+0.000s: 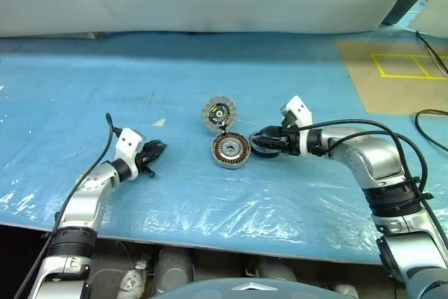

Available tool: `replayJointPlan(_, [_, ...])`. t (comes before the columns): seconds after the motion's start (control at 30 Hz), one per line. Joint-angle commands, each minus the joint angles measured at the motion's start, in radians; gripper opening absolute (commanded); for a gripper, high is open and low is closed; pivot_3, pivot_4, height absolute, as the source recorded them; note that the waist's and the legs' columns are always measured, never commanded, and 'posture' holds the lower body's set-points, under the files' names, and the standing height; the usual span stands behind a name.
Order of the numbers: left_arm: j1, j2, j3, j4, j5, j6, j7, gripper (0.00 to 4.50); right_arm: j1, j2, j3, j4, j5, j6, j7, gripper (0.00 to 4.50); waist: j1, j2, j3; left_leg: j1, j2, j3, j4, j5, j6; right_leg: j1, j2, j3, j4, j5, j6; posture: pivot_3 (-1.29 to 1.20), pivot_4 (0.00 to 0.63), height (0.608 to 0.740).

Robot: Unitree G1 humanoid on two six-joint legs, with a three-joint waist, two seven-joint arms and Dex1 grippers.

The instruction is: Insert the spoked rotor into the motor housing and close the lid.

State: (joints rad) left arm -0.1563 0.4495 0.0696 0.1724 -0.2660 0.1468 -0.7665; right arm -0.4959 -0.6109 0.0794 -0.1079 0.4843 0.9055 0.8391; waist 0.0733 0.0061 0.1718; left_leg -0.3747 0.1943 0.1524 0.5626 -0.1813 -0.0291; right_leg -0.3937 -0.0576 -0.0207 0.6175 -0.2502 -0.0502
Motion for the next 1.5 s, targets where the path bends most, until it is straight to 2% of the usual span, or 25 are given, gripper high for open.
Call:
replayJointPlan(0.03, [-0.002, 0.013, -0.001, -0.123, -0.058, 0.053, -0.037, 0.68, 0.004, -0.01, -0.062, -0.069, 0.052, -0.017, 0.026, 2.6, 0.003, -0.001, 0.001, -0.002, 0.0, 0.0, 0.0, 0.0, 0.0, -0.001, 0.0, 0.0, 0.0, 0.0, 0.0, 0.0, 0.15, 0.74])
replayJointPlan(0.27, [-0.078, 0.026, -0.083, -0.294, -0.085, 0.169, -0.077, 0.68, 0.134, -0.044, -0.066, -0.119, 0.01, -0.154, 0.05, 2.6, 0.01, -0.001, 0.001, -0.005, 0.0, 0.001, 0.001, 0.0, 0.0, -0.004, 0.0, -0.001, 0.0, 0.0, 0.0, 0.0, 0.15, 0.74])
replayJointPlan(0.4, [-0.148, 0.013, -0.166, -0.304, -0.078, 0.199, -0.125, 0.68, 0.188, -0.026, -0.078, -0.152, 0.04, -0.169, 0.053, 2.6, 0.008, -0.001, 0.001, -0.005, 0.0, 0.001, 0.001, 0.0, 0.0, -0.005, 0.0, -0.001, 0.001, 0.0, 0.0, 0.0, 0.15, 0.74])
replayJointPlan(0.53, [-0.235, -0.008, -0.229, -0.249, -0.088, 0.231, -0.193, 0.68, 0.233, -0.023, -0.053, -0.222, 0.069, -0.168, 0.082, 2.6, 0.003, -0.001, 0.001, -0.005, 0.001, 0.0, 0.001, 0.002, 0.003, -0.005, 0.0, -0.001, 0.001, 0.0, 0.0, 0.0, 0.15, 0.74])
replayJointPlan(0.67, [-0.316, -0.025, -0.281, -0.123, -0.039, 0.177, -0.251, 0.68, 0.238, -0.031, -0.017, -0.261, 0.063, -0.167, 0.097, 2.6, -0.001, -0.001, 0.001, -0.005, 0.0, 0.0, 0.001, 0.002, 0.003, -0.005, 0.0, -0.001, 0.001, 0.0, 0.0, 0.0, 0.15, 0.74])
replayJointPlan(0.83, [-0.387, -0.071, -0.326, 0.011, 0.017, 0.088, -0.283, 0.68, 0.236, -0.031, -0.031, -0.263, 0.06, -0.164, 0.076, 2.6, 0.001, -0.001, 0.001, -0.006, -0.001, 0.0, 0.002, 0.002, 0.004, -0.005, 0.0, -0.001, 0.001, 0.0, 0.001, 0.0, 0.15, 0.74])
replayJointPlan(1.1, [-0.425, -0.108, -0.335, 0.113, 0.06, -0.003, -0.313, 0.68, 0.235, -0.042, -0.032, -0.224, 0.028, -0.178, 0.044, 2.6, 0.003, -0.001, 0.001, -0.007, -0.002, -0.001, 0.002, 0.002, 0.004, -0.005, 0.0, -0.002, 0.002, 0.002, 0.003, 0.0, 0.15, 0.74])
replayJointPlan(1.5, [-0.417, -0.168, -0.339, 0.179, 0.122, -0.098, -0.261, 0.68, 0.236, -0.04, -0.039, -0.201, 0.009, -0.173, -0.011, 2.6, 0.007, -0.001, 0.001, -0.007, -0.002, -0.001, 0.003, 0.002, 0.004, -0.005, -0.001, -0.002, 0.003, 0.002, 0.003, 0.0, 0.15, 0.74])
